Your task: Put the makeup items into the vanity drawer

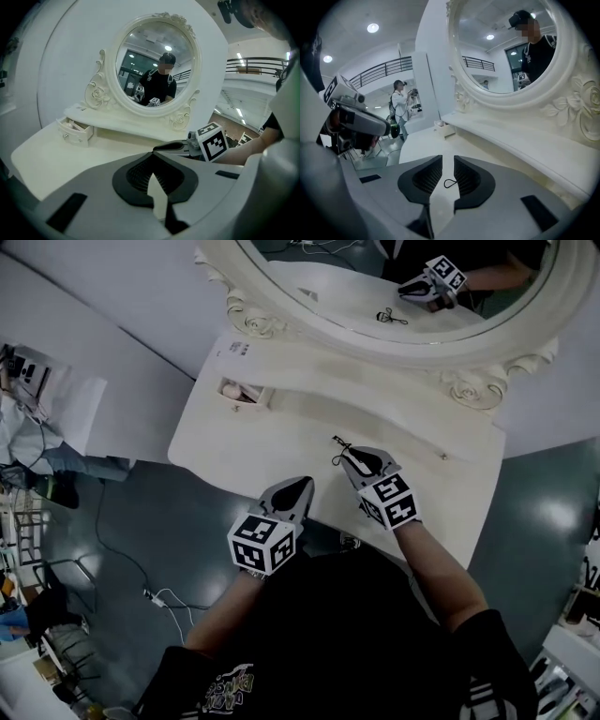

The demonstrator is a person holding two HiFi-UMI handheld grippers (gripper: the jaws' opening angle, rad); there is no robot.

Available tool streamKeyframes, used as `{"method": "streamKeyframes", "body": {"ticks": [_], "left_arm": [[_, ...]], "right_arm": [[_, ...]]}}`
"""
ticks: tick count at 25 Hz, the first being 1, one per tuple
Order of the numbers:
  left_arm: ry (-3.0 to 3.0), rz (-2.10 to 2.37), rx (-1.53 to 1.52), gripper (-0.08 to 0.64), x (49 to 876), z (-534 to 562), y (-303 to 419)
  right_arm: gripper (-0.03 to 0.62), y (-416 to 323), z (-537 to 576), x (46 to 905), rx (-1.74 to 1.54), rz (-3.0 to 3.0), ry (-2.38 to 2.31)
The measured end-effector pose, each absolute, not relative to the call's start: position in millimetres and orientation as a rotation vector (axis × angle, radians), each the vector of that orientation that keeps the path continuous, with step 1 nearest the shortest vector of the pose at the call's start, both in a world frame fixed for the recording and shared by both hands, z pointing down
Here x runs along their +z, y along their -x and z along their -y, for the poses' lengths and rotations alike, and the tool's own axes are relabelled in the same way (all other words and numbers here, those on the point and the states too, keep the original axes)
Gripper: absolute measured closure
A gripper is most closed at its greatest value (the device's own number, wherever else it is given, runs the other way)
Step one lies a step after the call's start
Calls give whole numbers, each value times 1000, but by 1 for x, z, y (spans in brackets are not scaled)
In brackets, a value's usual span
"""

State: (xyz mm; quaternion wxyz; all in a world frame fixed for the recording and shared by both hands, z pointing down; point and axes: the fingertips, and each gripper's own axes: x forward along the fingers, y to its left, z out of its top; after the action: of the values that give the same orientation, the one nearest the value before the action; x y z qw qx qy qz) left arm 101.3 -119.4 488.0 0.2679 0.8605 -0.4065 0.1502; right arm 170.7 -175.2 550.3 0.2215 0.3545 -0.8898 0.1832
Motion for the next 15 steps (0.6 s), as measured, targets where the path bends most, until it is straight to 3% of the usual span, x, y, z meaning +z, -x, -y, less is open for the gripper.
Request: {"method": "streamKeyframes", "body": {"ticks": [15], "left_arm": [[-2286,1093,403,560,502,130,-26]], "right_arm": [[495,-155,212,627,378,2156,-921]]}}
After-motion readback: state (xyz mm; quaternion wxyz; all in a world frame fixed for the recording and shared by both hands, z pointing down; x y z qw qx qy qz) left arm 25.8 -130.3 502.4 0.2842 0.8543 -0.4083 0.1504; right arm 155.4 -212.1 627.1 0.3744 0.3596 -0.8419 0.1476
